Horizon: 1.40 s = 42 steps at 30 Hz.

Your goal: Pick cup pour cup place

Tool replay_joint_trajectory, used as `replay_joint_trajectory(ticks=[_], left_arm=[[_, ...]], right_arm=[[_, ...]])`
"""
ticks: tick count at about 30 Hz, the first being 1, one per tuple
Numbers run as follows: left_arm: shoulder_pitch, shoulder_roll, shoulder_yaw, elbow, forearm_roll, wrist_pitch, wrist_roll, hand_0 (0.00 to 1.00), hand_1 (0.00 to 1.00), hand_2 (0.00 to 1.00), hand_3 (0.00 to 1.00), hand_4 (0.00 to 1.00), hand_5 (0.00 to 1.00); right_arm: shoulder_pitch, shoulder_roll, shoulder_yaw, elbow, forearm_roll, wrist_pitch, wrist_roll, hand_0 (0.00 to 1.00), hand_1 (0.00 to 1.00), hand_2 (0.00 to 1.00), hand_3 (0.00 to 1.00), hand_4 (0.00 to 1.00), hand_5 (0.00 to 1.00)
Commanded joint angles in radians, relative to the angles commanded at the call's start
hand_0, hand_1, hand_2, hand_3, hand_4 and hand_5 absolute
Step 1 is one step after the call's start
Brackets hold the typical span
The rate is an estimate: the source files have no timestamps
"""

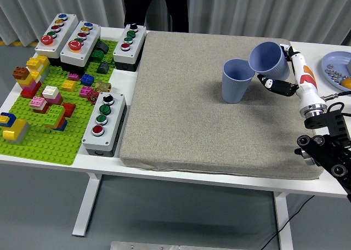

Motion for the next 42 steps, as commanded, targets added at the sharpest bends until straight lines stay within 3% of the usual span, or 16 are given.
replay_joint_trajectory(ticks=[13, 30, 42], left_arm=[[-0.003, 0.000, 0.002, 0.000, -0.003, 0.000, -0.001, 0.755, 0.809, 0.848, 0.766, 0.515, 0.950], [-0.006, 0.000, 0.002, 0.000, -0.006, 0.000, -0.002, 0.756, 0.810, 0.848, 0.767, 0.516, 0.948], [-0.005, 0.000, 0.002, 0.000, -0.005, 0.000, -0.002, 0.756, 0.810, 0.848, 0.768, 0.517, 0.946]], right_arm=[[0.008, -0.009, 0.013, 0.000, -0.041, 0.000, -0.006, 0.794, 0.623, 0.531, 0.612, 0.705, 0.198], [0.017, -0.008, 0.020, 0.014, -0.227, 0.000, -0.058, 0.795, 0.623, 0.531, 0.610, 0.703, 0.199], [0.022, -0.010, 0.021, 0.007, -0.263, 0.000, -0.068, 0.795, 0.623, 0.532, 0.610, 0.702, 0.202]])
